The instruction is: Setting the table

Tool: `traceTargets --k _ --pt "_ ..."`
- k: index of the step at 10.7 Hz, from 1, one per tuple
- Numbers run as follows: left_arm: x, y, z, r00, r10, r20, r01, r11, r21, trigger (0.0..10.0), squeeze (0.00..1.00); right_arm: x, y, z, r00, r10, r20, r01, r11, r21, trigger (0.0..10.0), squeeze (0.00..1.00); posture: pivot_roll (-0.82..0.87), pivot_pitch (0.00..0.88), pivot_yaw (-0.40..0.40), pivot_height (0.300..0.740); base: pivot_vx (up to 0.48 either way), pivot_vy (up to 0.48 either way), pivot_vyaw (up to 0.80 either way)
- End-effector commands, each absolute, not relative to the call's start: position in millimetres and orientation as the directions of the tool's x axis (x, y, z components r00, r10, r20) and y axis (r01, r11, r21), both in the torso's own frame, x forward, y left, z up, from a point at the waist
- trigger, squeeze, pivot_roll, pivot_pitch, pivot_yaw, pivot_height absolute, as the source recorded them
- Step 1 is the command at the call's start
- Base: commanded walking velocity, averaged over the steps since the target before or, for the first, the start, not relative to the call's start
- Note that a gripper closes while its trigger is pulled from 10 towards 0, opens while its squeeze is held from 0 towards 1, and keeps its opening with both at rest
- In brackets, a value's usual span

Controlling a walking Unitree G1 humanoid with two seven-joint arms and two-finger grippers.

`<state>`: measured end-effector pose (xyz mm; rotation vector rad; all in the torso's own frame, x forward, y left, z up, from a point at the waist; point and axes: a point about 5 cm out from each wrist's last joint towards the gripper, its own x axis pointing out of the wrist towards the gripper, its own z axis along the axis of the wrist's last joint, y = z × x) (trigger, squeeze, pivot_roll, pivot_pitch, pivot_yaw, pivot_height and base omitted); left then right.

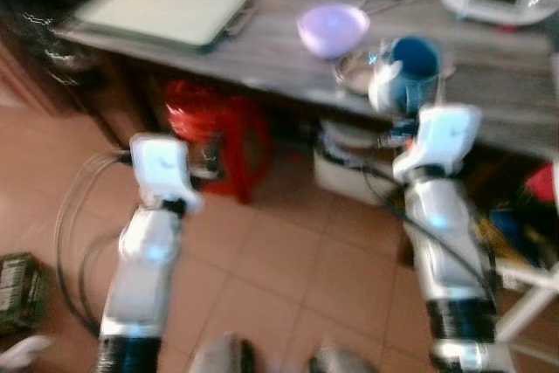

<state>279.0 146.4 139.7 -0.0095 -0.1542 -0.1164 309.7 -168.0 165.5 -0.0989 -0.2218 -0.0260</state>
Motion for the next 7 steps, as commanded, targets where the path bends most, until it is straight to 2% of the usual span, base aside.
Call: traceTargets --k 1,5,7 --pt "278.7 138.9 143.2 0.975 -0.145 0.17 0.15 0.989 -0.013 10.0 0.0 310.2 -176.2 171.6 0.969 -0.038 0.244 0.065 0.993 -0.102 10.0 0.0 -0.03 0.11 0.03 0.74 0.472 0.0 -0.8" --pt "275.7 138.0 145.6 0.971 -0.156 0.182 0.163 0.986 -0.023 10.0 0.0 313.0 -173.7 178.4 0.962 -0.021 0.272 0.057 0.991 -0.123 10.0 0.0 -0.03 0.11 0.02 0.74 0.47 0.0 -0.8" --pt "274.3 141.1 148.3 0.972 -0.137 0.192 0.144 0.989 -0.024 10.0 0.0 315.6 -170.9 184.5 0.952 0.011 0.305 0.035 0.989 -0.144 10.0 0.0 -0.02 0.113 0.013 0.74 0.48 0.0 0.0"
